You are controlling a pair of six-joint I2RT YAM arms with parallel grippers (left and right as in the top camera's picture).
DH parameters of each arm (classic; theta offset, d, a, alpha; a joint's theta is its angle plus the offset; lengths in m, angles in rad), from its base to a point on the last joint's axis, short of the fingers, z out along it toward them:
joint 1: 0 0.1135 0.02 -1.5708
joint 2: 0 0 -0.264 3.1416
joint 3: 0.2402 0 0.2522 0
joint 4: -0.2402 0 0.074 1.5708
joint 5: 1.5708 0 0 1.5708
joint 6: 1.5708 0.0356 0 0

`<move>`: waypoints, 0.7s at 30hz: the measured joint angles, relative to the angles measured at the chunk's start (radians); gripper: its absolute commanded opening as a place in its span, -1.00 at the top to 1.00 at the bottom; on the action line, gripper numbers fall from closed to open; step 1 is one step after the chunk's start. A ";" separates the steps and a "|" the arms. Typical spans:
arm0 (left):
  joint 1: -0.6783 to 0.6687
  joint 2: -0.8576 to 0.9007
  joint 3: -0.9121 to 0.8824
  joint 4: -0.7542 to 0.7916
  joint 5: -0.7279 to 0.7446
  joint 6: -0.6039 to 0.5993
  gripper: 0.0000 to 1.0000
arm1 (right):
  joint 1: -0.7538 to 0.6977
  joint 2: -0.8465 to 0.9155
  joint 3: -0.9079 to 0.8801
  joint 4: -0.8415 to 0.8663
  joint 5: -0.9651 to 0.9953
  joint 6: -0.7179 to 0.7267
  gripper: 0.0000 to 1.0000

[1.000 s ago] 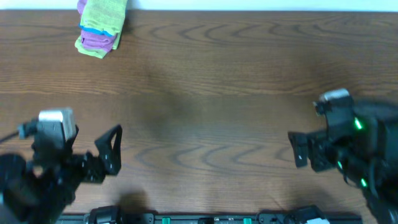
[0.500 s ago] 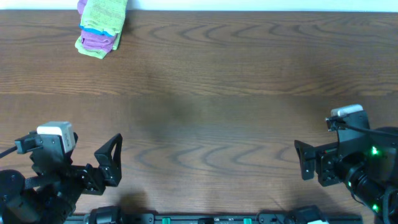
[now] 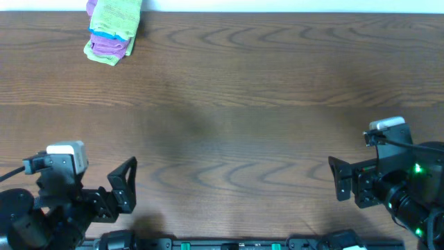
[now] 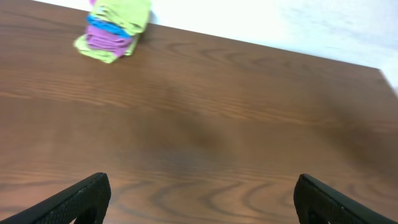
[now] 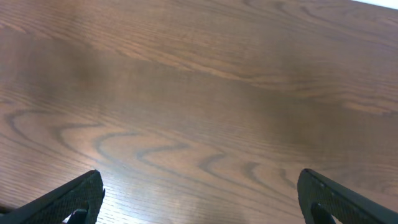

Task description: Fold the cloth

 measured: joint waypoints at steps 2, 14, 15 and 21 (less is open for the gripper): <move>0.000 0.000 0.000 -0.003 -0.042 0.000 -0.90 | 0.000 0.000 0.000 0.000 0.000 0.000 -0.99; -0.001 -0.183 -0.476 0.439 -0.323 0.001 -0.90 | 0.000 0.000 -0.006 0.000 0.000 0.000 -0.98; -0.001 -0.213 -0.536 0.478 -0.337 0.000 -0.90 | 0.000 0.000 -0.006 0.000 0.000 0.000 -0.98; -0.001 -0.367 -0.908 0.769 -0.373 0.001 -0.90 | 0.000 0.000 -0.008 0.000 0.000 0.000 -0.99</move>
